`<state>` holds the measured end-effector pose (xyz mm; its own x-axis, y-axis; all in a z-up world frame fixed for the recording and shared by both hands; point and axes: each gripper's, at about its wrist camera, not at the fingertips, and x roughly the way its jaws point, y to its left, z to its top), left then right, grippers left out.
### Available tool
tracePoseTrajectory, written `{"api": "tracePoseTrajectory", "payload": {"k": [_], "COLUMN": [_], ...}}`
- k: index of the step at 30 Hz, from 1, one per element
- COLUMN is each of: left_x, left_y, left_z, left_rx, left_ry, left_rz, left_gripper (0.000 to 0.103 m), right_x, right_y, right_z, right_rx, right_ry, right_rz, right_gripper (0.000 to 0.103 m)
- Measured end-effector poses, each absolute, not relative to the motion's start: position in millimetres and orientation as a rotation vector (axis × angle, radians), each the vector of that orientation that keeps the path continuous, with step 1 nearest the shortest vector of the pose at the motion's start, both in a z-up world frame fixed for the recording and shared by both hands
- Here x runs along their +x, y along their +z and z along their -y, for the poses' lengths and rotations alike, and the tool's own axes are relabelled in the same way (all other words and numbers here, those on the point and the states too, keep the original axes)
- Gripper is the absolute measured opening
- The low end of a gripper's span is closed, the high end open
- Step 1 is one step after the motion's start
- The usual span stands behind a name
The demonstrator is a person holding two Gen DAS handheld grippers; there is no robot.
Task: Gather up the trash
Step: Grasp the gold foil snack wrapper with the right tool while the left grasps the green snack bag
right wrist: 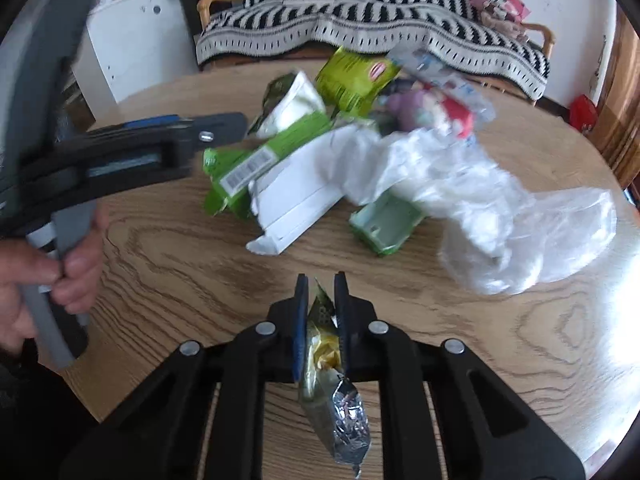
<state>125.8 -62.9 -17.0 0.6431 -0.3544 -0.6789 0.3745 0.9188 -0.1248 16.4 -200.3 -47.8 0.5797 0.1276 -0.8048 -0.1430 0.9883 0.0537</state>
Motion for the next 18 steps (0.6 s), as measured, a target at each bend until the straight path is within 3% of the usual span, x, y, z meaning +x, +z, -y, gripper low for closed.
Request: {"api": "tracePoseTrajectory", "payload": {"k": [5, 7, 15, 18], "left_x": [140, 147, 160, 155], "left_y": [-14, -14, -18, -5], "left_z": [92, 100, 96, 86], "left_rx": [0.085, 0.093, 0.043, 0.012], "left_ry": [-0.406, -0.4, -0.335, -0.303], "left_rz": [-0.751, -0.756, -0.798, -0.755], "left_gripper": [0.085, 0.08, 0.009, 0.009], "right_x": [5, 0, -22, -35], "right_y": [-42, -39, -29, -20], "right_z": [218, 226, 260, 278], "right_rx": [0.003, 0.012, 0.06, 0.088], "right_ry": [0.154, 0.153, 0.116, 0.092], "right_rz": [-0.931, -0.931, -0.903, -0.88], "right_gripper": [0.013, 0.013, 0.013, 0.013]}}
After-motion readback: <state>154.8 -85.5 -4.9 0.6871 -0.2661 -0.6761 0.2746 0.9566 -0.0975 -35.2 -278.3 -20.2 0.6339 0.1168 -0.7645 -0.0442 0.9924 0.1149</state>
